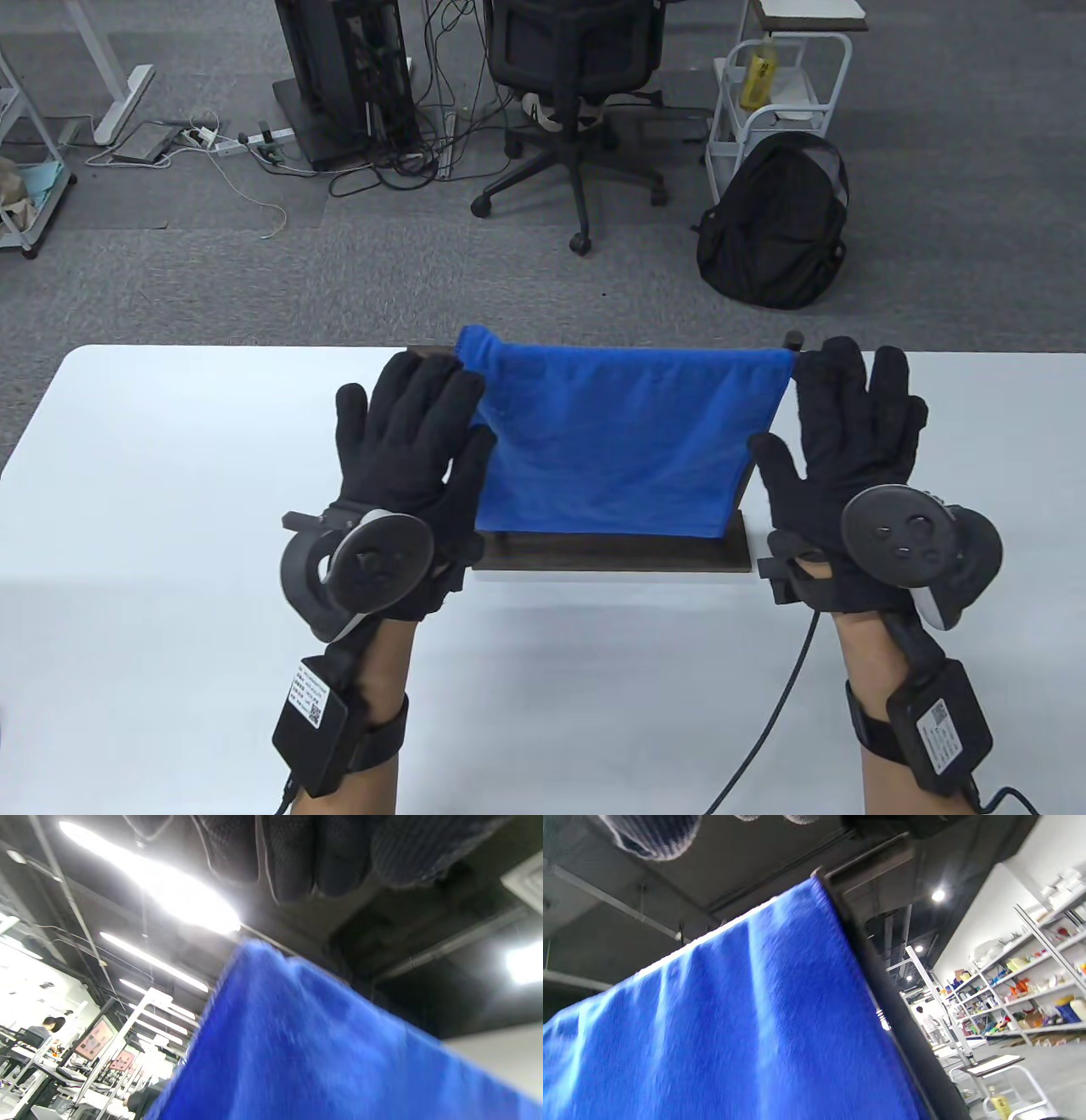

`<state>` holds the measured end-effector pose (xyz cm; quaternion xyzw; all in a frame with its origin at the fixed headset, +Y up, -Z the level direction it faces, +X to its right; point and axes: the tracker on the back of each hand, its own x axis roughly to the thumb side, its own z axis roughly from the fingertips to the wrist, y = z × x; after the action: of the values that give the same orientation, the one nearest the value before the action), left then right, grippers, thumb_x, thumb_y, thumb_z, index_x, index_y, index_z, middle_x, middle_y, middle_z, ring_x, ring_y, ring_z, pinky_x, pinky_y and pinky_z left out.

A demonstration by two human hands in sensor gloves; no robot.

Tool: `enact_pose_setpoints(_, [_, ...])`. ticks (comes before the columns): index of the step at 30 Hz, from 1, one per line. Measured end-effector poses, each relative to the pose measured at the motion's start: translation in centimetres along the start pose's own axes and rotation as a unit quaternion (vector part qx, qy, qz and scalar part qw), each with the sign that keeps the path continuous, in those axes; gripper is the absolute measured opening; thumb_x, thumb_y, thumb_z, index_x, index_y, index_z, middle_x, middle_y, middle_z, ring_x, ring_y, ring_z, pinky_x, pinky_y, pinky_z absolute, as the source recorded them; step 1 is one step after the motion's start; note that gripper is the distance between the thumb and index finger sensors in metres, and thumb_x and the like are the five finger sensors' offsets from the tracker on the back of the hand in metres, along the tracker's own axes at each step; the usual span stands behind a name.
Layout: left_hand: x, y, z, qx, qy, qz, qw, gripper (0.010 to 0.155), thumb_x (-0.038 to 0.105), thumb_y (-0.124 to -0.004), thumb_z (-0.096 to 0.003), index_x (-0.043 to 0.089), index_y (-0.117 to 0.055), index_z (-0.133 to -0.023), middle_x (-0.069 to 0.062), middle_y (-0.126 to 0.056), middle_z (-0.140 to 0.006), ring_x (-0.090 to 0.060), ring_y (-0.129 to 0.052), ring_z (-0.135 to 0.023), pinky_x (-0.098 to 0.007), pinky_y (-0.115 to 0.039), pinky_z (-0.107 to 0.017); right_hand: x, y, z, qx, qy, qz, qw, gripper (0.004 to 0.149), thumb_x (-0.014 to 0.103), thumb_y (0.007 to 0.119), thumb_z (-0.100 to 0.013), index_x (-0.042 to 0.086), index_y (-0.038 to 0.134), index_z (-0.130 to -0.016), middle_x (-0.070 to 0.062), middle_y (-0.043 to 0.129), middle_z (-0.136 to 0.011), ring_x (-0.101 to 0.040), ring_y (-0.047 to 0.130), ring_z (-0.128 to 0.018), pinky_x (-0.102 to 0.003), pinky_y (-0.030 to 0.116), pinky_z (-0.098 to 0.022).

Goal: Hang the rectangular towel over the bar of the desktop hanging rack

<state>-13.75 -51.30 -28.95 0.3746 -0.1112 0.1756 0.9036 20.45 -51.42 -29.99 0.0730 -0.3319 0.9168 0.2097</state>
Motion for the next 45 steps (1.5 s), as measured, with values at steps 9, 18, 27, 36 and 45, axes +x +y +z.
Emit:
enact_pose_setpoints(9, [1.9, -4.6, -0.4, -0.041, 0.007, -0.061, 0.997, 0.063, 0.061, -0.063, -0.0487, 0.046, -0.050, -0.109, 0.012, -0.050, -0.124, -0.031, -0.042, -0.121, -0.064, -0.035, -0.080, 2.4, 3.4, -1.1, 0.045, -0.002, 0.086, 0.995, 0.074, 0.058, 0.070, -0.045, 0.032, 0.038, -0.107, 0.006, 0.034, -0.123, -0.040, 0.016, -0.112, -0.073, 0.020, -0.069])
enact_pose_setpoints(18, [1.0, -4.3, -0.4, -0.032, 0.022, -0.087, 0.995, 0.066, 0.064, -0.063, -0.0476, 0.045, -0.050, -0.110, 0.012, -0.056, -0.123, -0.033, -0.047, -0.120, -0.067, -0.034, -0.079, 1.4, 3.2, -0.7, 0.008, 0.031, 0.095, 0.995, 0.073, 0.057, 0.071, -0.046, 0.032, 0.042, -0.107, 0.007, 0.036, -0.123, -0.039, 0.018, -0.113, -0.073, 0.019, -0.069])
enact_pose_setpoints(27, [2.4, -3.7, -0.3, -0.022, -0.004, -0.060, 0.998, 0.066, 0.065, -0.064, -0.0475, 0.045, -0.050, -0.109, 0.012, -0.056, -0.123, -0.031, -0.046, -0.121, -0.066, -0.035, -0.079, 1.8, 2.7, -0.5, -0.010, 0.011, 0.067, 0.998, 0.073, 0.057, 0.072, -0.046, 0.032, 0.041, -0.107, 0.006, 0.038, -0.123, -0.038, 0.019, -0.113, -0.073, 0.020, -0.069])
enact_pose_setpoints(36, [1.7, -4.5, -0.3, -0.036, 0.013, -0.086, 0.996, 0.069, 0.066, -0.064, -0.0469, 0.044, -0.047, -0.110, 0.010, -0.053, -0.124, -0.034, -0.045, -0.120, -0.068, -0.033, -0.078, 1.8, 3.4, -0.6, 0.007, 0.010, 0.083, 0.996, 0.074, 0.057, 0.071, -0.046, 0.032, 0.039, -0.107, 0.006, 0.036, -0.123, -0.039, 0.018, -0.113, -0.073, 0.019, -0.069])
enact_pose_setpoints(45, [1.6, -4.4, -0.1, -0.019, 0.012, -0.083, 0.996, 0.069, 0.067, -0.063, -0.0472, 0.045, -0.044, -0.110, 0.011, -0.051, -0.124, -0.033, -0.045, -0.121, -0.067, -0.034, -0.079, 1.2, 2.9, -0.6, -0.002, 0.023, 0.081, 0.996, 0.073, 0.057, 0.072, -0.046, 0.032, 0.041, -0.107, 0.005, 0.039, -0.123, -0.039, 0.019, -0.113, -0.073, 0.019, -0.069])
